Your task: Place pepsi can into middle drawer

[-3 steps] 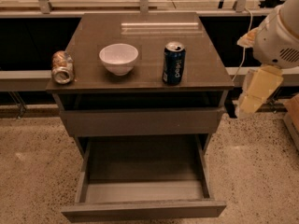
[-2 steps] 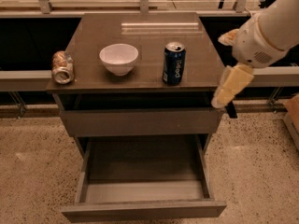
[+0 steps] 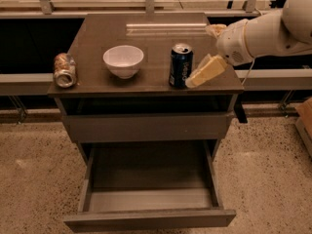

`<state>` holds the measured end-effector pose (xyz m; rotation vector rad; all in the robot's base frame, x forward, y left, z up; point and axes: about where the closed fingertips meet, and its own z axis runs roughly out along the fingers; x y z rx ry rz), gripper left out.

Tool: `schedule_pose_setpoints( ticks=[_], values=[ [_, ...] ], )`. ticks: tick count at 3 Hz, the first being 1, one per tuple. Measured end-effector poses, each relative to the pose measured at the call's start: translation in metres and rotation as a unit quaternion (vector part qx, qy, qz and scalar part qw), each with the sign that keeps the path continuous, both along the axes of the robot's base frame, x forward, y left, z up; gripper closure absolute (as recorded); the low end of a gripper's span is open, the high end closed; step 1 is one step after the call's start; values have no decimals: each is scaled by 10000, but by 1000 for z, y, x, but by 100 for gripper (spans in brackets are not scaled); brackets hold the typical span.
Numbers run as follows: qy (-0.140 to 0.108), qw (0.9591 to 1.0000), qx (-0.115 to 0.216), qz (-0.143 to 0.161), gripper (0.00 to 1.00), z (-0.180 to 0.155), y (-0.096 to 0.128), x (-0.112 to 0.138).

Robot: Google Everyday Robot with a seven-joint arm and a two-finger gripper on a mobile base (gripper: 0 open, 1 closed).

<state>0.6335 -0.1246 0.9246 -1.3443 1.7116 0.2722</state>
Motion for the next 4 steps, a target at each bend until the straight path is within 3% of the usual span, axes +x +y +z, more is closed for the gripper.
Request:
schedule_pose_setpoints(
  ticks=[1,2,3,4],
  values=[
    [37,9965,827,-125,0,-4,9,25],
    [505,9914,1158,-352,0,-17,19,41],
    [775,9868,1319,-535,16,-20,20,43],
    [768,9872,1308,-502,39,-21,22,43]
  ],
)
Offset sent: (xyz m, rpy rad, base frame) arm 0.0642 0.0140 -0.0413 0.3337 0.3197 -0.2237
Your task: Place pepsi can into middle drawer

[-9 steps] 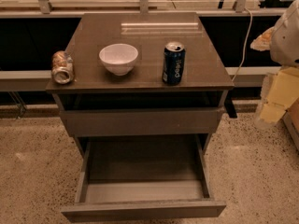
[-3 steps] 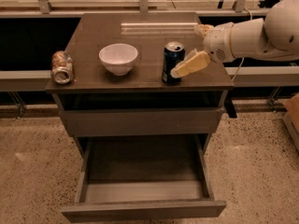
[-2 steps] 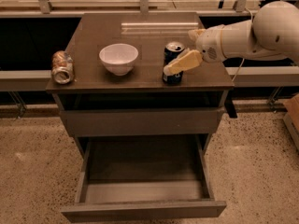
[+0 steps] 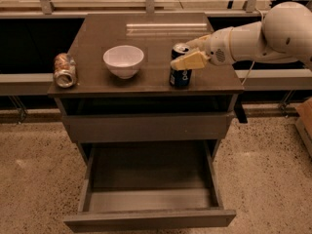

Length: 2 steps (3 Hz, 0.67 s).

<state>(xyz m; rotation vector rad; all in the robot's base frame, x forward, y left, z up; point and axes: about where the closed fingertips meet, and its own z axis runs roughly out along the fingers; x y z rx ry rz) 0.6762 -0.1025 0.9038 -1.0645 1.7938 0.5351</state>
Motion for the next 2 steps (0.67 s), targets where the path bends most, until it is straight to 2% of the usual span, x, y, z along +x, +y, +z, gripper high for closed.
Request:
schedule_pose_setpoints(
  ticks=[1,2],
  values=[
    [8,10000,2,22,63,-1,3,0],
    [-10,9990,-226,387,86,15,14,-14]
  ],
)
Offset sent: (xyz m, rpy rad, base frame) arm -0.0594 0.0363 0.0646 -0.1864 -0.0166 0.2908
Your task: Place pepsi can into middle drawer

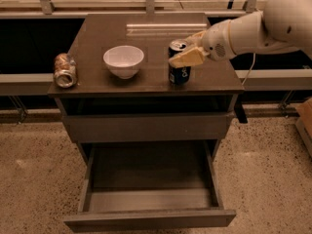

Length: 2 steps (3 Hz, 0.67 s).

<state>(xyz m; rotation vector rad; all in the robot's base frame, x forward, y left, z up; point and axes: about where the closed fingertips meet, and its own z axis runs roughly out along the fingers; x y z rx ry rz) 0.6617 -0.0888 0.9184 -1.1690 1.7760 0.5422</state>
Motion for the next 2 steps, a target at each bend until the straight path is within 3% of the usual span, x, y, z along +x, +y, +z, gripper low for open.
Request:
schedule_pose_setpoints(
  ticks=[1,2],
  values=[
    [-10,9977,-229,645,100,44,17,-65],
    [129,9923,-771,965,100,63,-1,-175]
  ],
)
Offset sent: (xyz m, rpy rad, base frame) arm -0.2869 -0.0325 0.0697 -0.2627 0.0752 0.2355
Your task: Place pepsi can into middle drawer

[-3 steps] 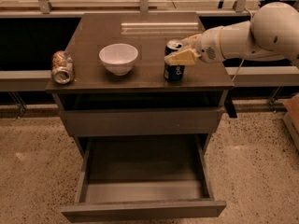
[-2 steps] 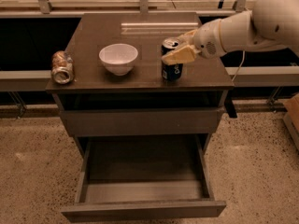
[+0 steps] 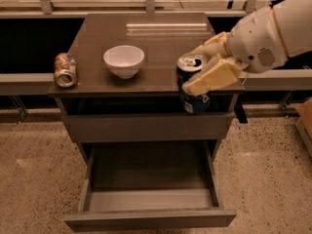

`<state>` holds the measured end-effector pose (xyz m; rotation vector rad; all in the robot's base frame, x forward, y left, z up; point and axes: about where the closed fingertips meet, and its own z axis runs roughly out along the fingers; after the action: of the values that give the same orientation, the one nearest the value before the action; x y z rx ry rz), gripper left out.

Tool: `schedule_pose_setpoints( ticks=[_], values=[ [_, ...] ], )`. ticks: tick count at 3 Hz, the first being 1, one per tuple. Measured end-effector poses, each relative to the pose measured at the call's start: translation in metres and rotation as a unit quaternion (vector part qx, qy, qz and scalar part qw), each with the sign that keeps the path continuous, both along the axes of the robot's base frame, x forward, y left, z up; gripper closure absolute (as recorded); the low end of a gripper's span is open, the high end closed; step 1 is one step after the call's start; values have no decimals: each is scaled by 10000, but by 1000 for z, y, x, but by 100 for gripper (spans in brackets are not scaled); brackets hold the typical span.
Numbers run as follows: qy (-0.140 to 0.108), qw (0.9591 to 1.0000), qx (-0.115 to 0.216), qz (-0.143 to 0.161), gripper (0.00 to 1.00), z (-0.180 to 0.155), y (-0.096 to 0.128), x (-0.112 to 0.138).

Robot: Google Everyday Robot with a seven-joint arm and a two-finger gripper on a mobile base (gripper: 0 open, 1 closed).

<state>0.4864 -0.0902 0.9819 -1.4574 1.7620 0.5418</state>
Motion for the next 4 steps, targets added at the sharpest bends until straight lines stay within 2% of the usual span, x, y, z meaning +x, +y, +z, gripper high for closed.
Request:
schedule_pose_setpoints(
  ticks=[1,2,3,4],
  values=[
    [-17,10000,1,-21,100,2,1,1],
    [407,9983,241,344,100,-15,4,8],
    [589,9903,1001,759,100,-52,19,-9],
    [374,9765,2023,639,100,-129,44,-23]
  ],
)
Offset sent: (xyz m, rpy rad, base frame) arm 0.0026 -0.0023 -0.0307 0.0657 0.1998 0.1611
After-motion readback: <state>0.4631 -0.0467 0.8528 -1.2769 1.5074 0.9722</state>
